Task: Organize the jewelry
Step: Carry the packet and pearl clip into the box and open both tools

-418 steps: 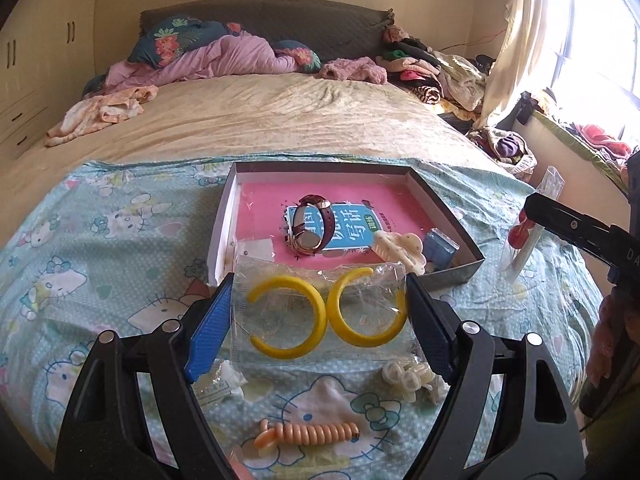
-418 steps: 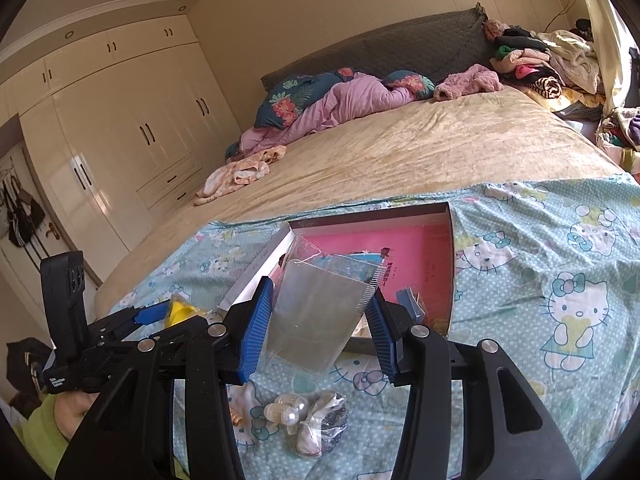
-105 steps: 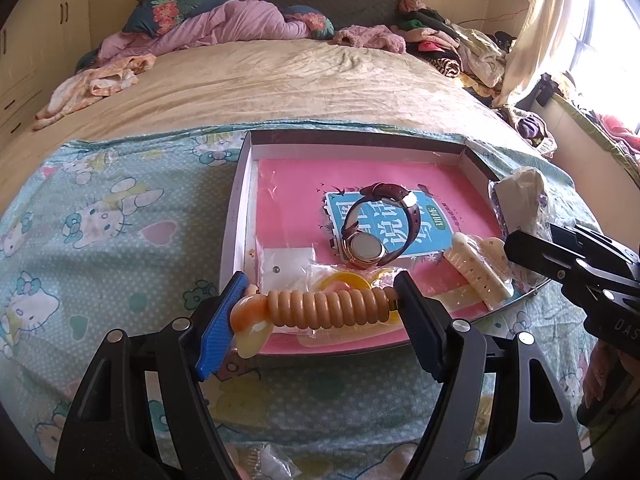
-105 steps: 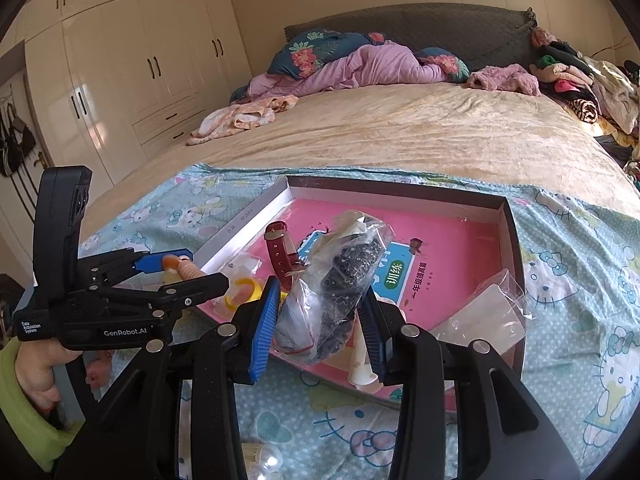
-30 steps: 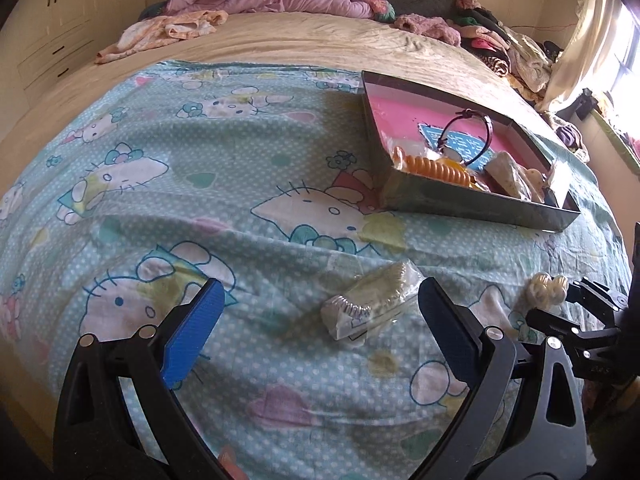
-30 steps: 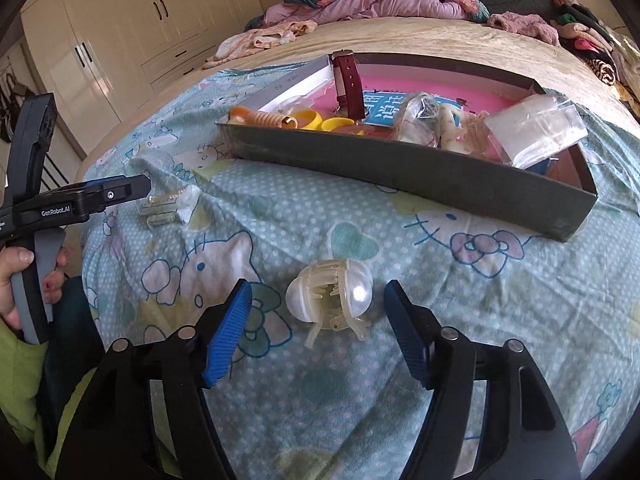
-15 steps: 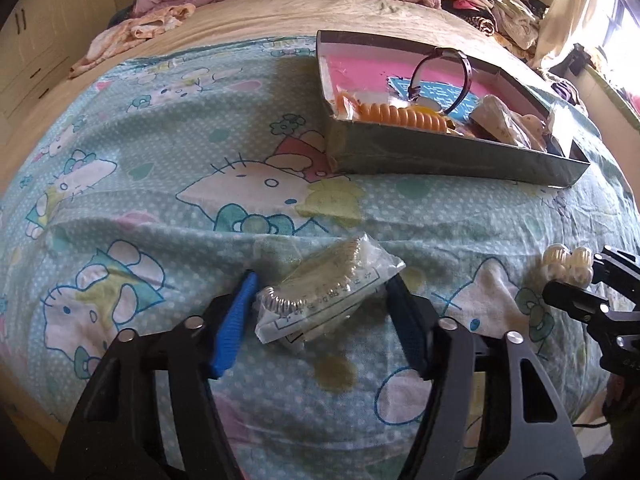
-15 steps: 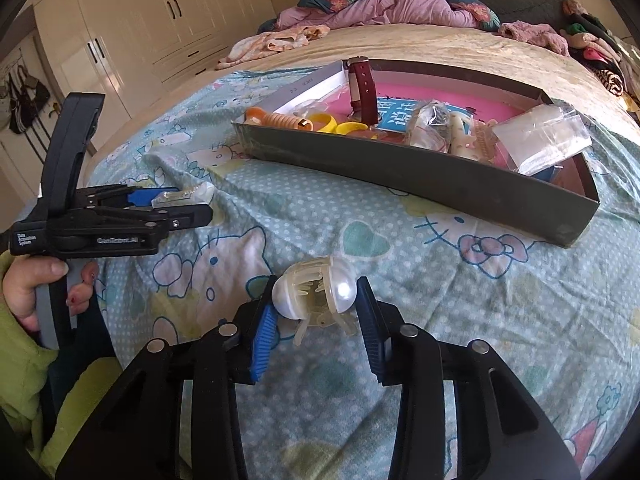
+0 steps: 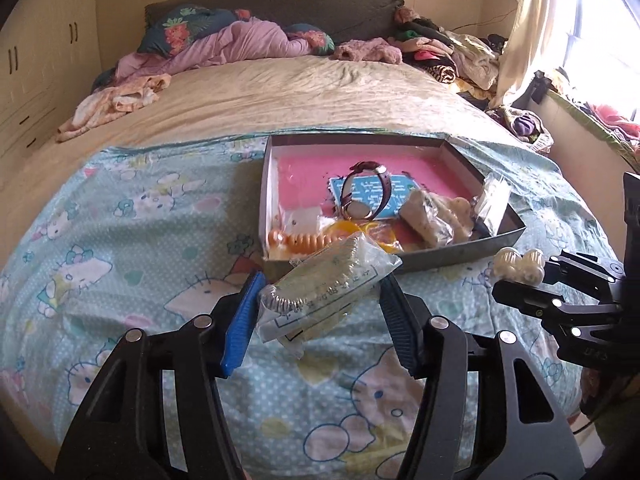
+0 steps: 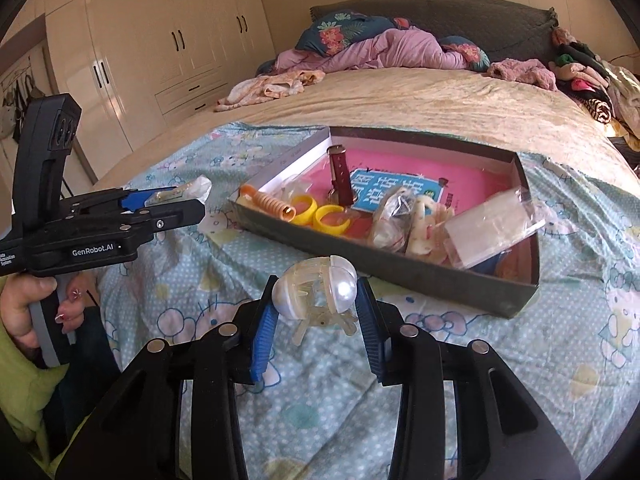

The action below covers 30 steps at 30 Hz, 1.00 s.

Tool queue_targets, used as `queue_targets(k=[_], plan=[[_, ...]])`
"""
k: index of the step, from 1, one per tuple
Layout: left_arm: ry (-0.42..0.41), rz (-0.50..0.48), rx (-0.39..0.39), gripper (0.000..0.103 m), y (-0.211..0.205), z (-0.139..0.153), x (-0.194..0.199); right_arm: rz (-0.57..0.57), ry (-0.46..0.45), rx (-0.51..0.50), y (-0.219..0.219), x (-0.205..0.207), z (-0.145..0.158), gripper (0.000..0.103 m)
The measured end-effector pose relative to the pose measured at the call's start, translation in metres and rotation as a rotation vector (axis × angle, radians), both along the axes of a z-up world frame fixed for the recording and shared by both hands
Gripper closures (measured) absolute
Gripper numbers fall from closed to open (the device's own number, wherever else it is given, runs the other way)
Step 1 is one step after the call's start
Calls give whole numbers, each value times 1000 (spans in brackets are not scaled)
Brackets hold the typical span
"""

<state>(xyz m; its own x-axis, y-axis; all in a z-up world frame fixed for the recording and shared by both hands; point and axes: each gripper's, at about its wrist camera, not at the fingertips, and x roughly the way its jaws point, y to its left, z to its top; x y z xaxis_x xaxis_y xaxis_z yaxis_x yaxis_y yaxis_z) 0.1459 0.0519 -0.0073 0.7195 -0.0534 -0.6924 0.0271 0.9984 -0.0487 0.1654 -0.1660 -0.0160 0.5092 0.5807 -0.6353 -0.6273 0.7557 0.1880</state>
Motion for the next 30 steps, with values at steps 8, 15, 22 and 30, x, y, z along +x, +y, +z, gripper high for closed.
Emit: queue_targets(k=[8,15,22,30], plan=[[-6,-17,-1,53,-12,7,30,-35,-49,14,-9,23,14,66],[15,-18,0,53,-17,-1,50,-48,-62,13,-11,41,14,66],[48,-12,-9,53,-15,-14,66,-47,-54,0,-7,56,8,66],[64,-9,-10,52,-15,-21,74,-46,-35,-13,0,67,-1,66]])
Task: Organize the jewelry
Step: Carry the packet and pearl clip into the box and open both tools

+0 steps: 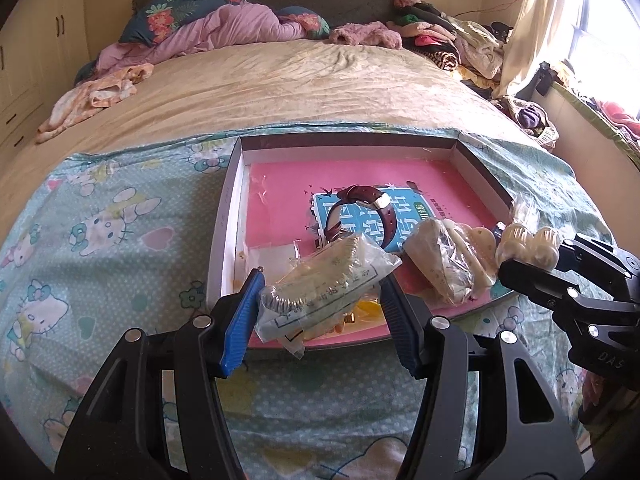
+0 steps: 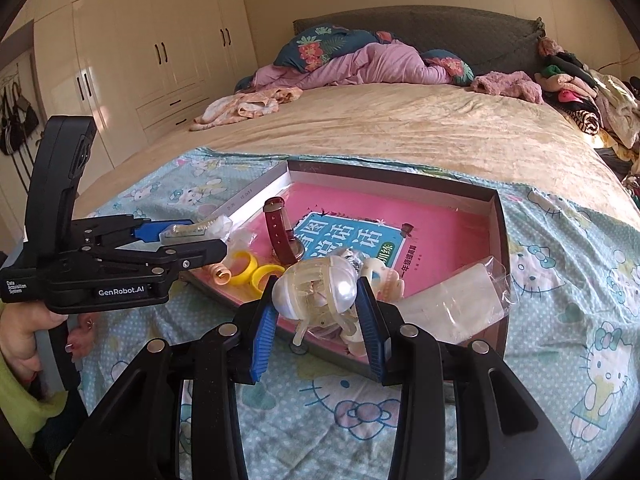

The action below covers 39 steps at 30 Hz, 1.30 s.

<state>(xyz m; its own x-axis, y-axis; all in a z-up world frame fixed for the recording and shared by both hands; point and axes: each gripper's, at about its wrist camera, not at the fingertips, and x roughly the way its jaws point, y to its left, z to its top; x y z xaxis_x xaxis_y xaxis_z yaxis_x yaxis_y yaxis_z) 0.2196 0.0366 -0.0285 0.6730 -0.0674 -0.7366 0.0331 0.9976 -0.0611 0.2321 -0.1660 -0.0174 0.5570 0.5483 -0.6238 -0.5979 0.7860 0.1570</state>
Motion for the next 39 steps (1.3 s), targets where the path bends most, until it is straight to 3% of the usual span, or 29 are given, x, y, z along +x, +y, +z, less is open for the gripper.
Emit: queue_targets(k=[25,28,32,39], plan=[[26,33,-37,51,21,-14,14,56,29,-56,39,14,-16,66],[27,30,-38,47,21,-15,14,61,35,-54,42,14,-17,66],[17,35,-40,35,21,-10,12,61,37,-55,44,15,-18,66],[1,42,-53,30,24,-3,4,62,52,-69,45,15,-22,66]])
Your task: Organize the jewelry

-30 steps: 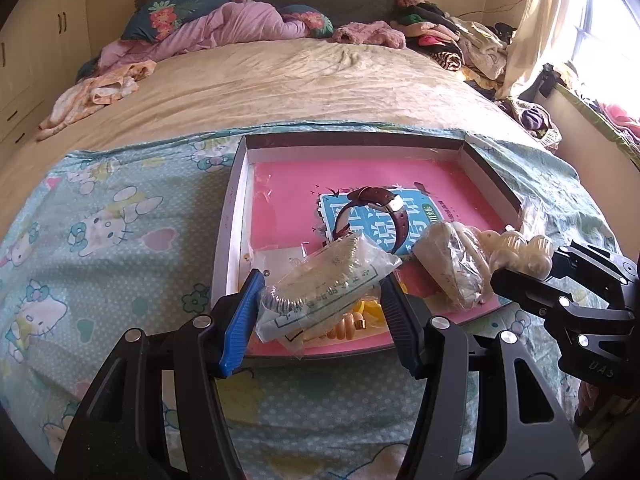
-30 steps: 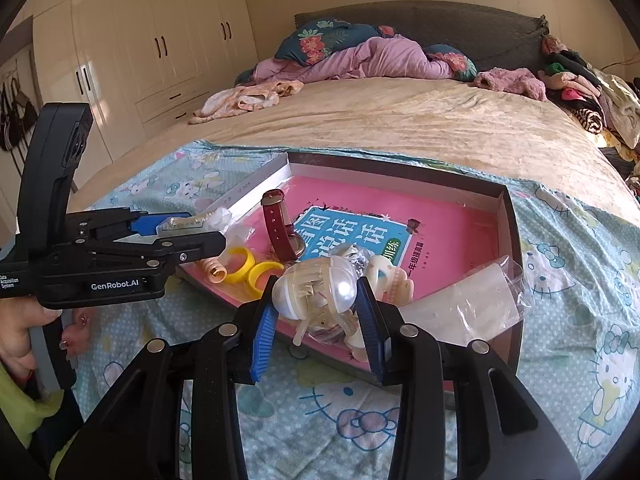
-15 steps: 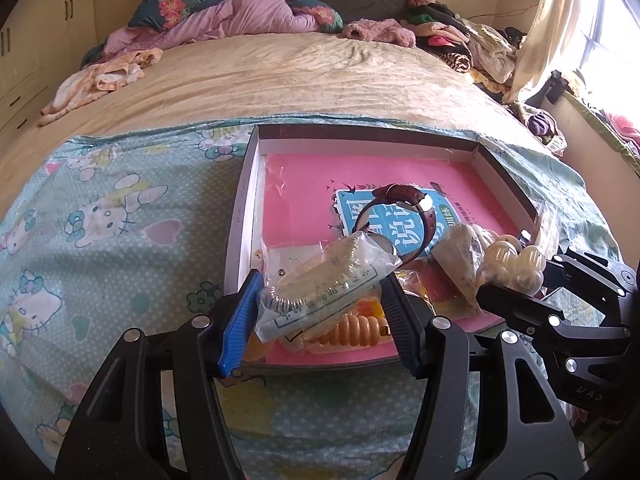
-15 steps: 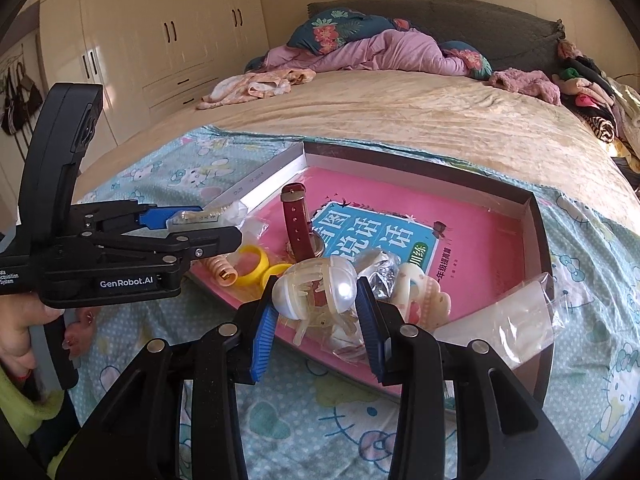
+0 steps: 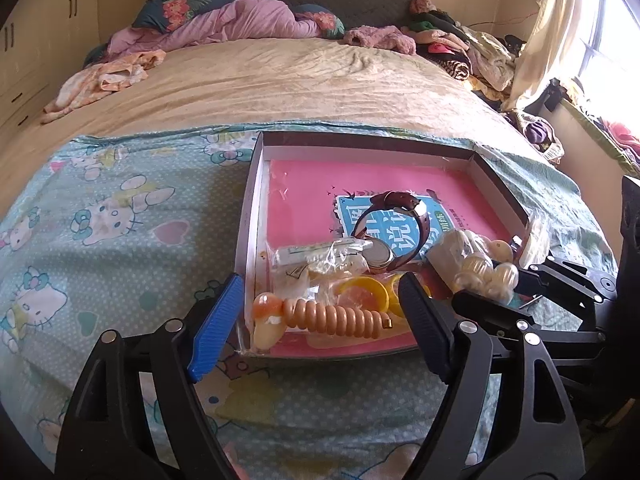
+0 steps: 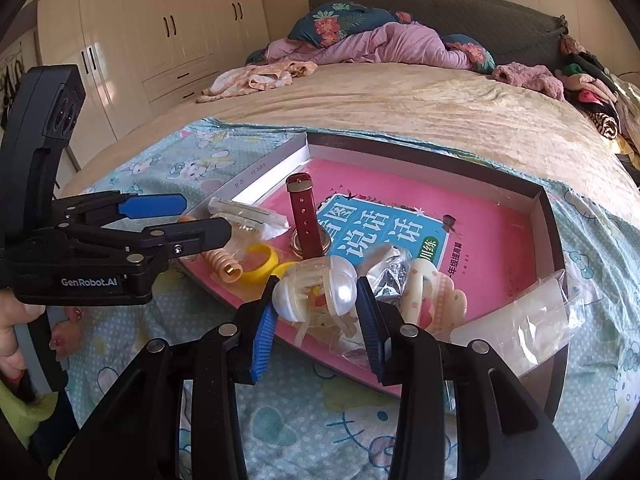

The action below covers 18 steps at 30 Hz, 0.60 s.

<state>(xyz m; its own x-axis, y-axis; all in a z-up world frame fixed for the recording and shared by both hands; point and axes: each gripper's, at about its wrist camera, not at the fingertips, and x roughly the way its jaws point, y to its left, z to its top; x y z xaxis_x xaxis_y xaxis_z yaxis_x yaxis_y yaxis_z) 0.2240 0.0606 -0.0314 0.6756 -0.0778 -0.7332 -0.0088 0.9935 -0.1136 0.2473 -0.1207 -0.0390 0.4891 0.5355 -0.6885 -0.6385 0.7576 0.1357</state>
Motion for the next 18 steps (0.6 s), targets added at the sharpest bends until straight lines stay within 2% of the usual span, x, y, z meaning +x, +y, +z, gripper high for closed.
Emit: queue_targets(k=[5,8,12,14,18], plan=[[-8,3,-1,29,0,6,-6,2,-6,0,1,-4,2,64],[-16,6,-2,29,0,9,-10,-6,-14,2,-2,-8,5,58],[-25,9,-1,29,1,16,-16,-24,-29,16,-13,-18,12,47],[-31,11,0,24,0,19,-20,-43,-42,22,-20,-24,18,38],[-47,9,-10,23,0,27,-30,-89,-82,48,-39,-39,34,17]])
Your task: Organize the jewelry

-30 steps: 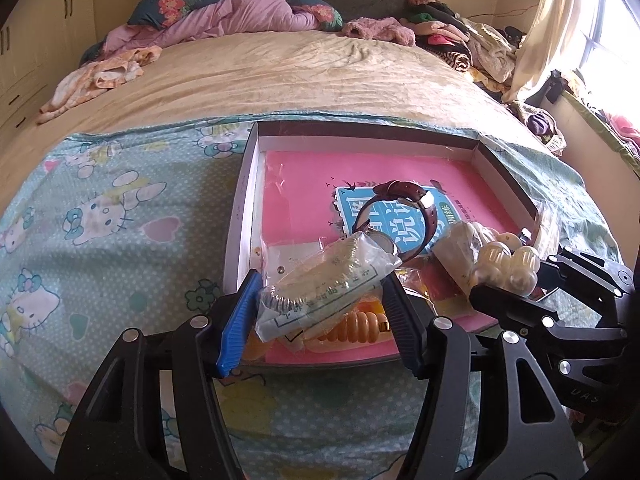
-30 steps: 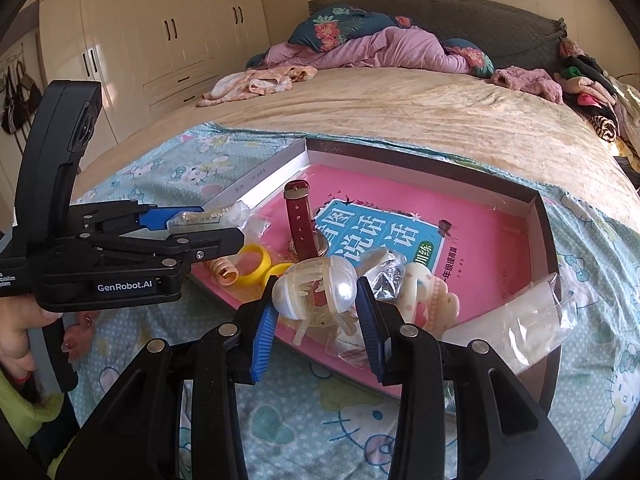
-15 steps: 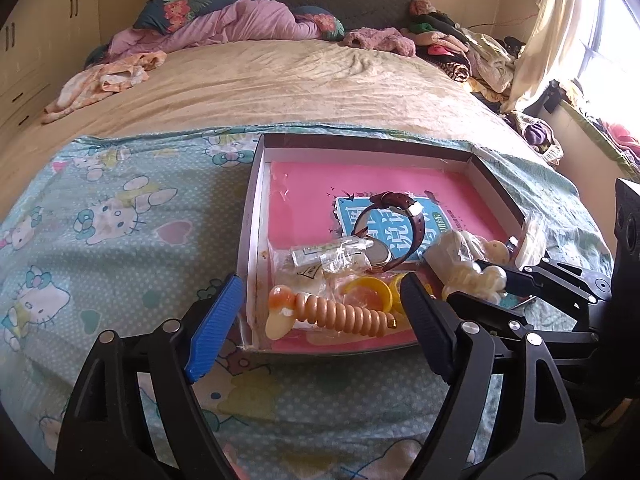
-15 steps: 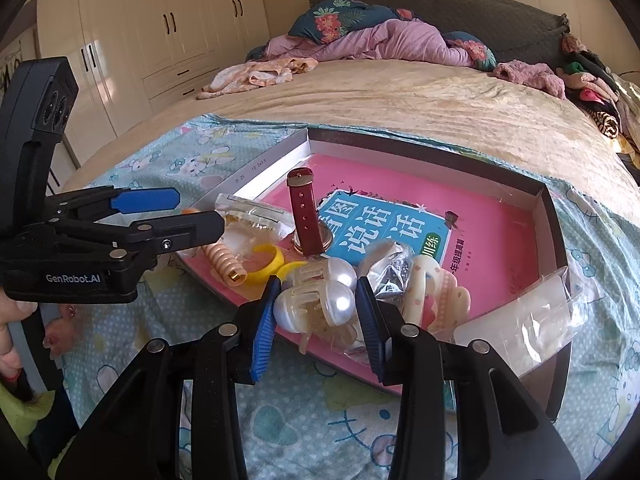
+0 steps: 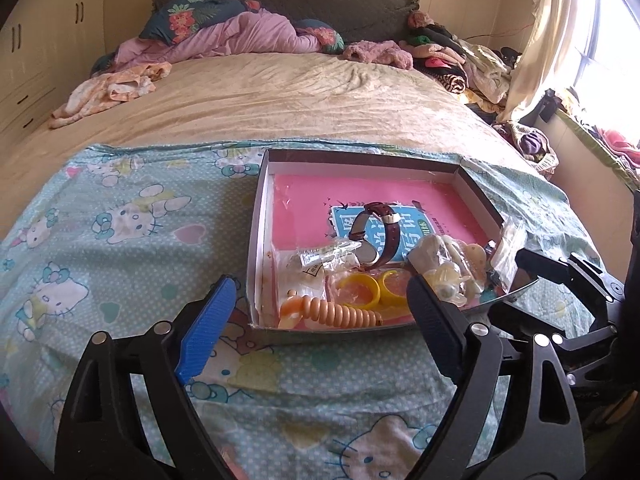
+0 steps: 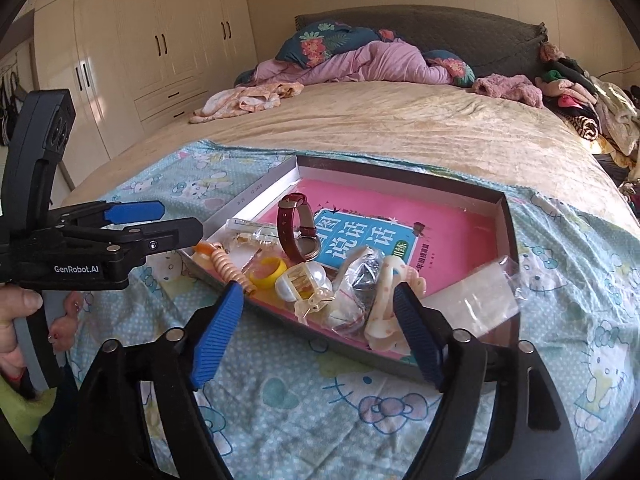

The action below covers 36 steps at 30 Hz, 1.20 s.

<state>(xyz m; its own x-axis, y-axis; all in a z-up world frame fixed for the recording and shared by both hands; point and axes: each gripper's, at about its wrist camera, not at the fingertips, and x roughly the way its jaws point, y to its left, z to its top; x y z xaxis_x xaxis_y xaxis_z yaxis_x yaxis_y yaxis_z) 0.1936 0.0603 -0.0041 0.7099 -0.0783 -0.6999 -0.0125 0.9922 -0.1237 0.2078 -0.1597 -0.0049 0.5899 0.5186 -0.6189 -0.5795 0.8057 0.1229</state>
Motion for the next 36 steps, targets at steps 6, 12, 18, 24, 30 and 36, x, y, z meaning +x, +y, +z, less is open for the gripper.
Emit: queue_targets(k=[6,12,18,24,30,36], plan=[[-42,-2,-16,15,-4,17,-21,-61,-40,48,-29,-27,21,6],[-83,-12,-18,10,-8,32,-46,-96,-72,79,-51,-52,39,6],[-107,-14,-23,10,-13,38,-73,-100,-104,80,-57,-78,49,5],[-121,-12,-15,10,-18,34,-103,-112,-115,74,-56,-104,45,5],[-121,-18,-13,10,-26,24,-129,-132,-105,50,-54,-126,28,5],[-126,-25,1,10,-32,13,-147,-148,-41,45,-54,-137,6,5]])
